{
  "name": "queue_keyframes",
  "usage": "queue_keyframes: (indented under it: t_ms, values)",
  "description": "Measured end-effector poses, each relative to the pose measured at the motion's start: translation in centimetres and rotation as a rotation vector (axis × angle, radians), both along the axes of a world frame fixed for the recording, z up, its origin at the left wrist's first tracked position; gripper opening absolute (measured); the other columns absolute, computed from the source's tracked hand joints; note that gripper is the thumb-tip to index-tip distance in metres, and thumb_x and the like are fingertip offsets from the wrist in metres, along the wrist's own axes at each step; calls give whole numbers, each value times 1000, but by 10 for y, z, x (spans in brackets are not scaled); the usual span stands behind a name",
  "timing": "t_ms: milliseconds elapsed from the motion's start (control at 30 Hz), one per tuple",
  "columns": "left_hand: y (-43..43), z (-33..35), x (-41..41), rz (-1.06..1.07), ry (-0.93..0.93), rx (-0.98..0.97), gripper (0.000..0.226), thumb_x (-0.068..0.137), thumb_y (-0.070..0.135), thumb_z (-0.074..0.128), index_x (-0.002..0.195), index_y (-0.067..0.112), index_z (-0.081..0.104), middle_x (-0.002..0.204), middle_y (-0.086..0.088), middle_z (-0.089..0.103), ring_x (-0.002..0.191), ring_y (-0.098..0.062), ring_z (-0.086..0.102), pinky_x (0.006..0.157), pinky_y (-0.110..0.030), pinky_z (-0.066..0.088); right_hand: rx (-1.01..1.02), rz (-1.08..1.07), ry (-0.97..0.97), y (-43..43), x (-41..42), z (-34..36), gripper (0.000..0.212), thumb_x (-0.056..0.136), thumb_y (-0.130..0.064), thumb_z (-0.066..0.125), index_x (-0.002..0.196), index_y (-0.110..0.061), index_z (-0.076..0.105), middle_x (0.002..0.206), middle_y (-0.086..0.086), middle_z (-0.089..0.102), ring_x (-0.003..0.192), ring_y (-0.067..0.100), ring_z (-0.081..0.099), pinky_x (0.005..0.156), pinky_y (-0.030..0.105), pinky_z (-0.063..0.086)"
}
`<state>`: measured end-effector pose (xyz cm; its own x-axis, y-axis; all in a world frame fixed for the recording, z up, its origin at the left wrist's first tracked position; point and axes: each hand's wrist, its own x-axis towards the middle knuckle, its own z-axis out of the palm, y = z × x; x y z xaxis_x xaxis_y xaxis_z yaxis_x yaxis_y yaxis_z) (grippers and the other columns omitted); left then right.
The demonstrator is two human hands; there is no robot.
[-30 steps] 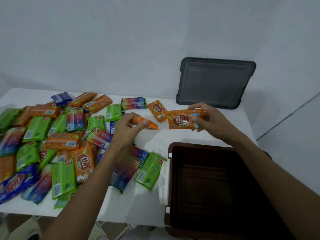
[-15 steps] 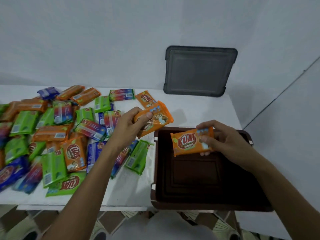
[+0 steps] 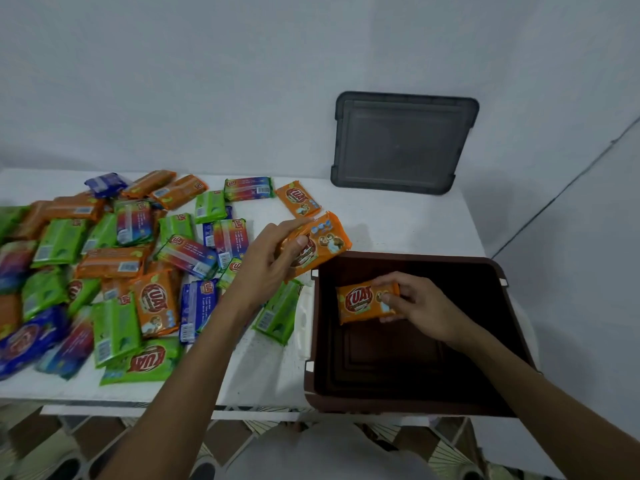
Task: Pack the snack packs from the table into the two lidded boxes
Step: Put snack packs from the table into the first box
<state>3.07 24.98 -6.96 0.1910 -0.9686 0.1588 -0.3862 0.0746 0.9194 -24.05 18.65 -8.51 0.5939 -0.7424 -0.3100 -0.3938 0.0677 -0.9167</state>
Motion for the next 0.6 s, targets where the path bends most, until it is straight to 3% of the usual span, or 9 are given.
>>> queue_keyframes:
  t_ms: [133,233,300,467,533,600]
  values:
    - [-2,-1,0,7,-40,-7,35,98,44,47,133,48,52,102,-2,50,98,-10,60,78,-36,59,-21,-62,32,3,7,-16,21,95,-9,58,110,-21,66,126,11,59,106,18,65,76,33,61]
    - [-3,2,-2,7,-64,-43,35,100,36,47,132,48,50,95,-2,47,88,0,57,72,-20,53,-56,-75,74,6,8,-25,22,94,-13,59,111,-27,65,122,7,63,104,16,66,74,31,61]
    - [-4,2,-2,9,-71,-46,35,100,34,47,131,49,50,93,-1,47,85,2,56,69,-16,50,-168,-8,208,5,7,-30,25,95,-18,59,118,-26,63,114,3,65,98,14,68,70,27,61]
    - [-5,-2,1,1,-80,-1,36,100,38,46,134,47,52,97,-7,50,90,-14,60,73,-42,57,-366,74,411,5,13,-35,30,96,-23,58,126,-24,61,112,0,66,90,6,61,72,16,50]
    - [-6,-2,1,1,-66,4,35,100,38,47,133,45,54,99,-8,52,92,-14,61,77,-46,56,-367,135,438,4,12,-32,33,98,-25,55,131,-25,58,116,-1,66,82,-3,58,71,10,46]
    - [-7,-2,0,-13,-33,10,33,100,39,48,131,44,56,104,-9,55,97,-15,62,82,-49,54,-359,229,501,2,8,-26,37,98,-26,54,135,-25,55,121,-2,63,92,1,59,77,13,48]
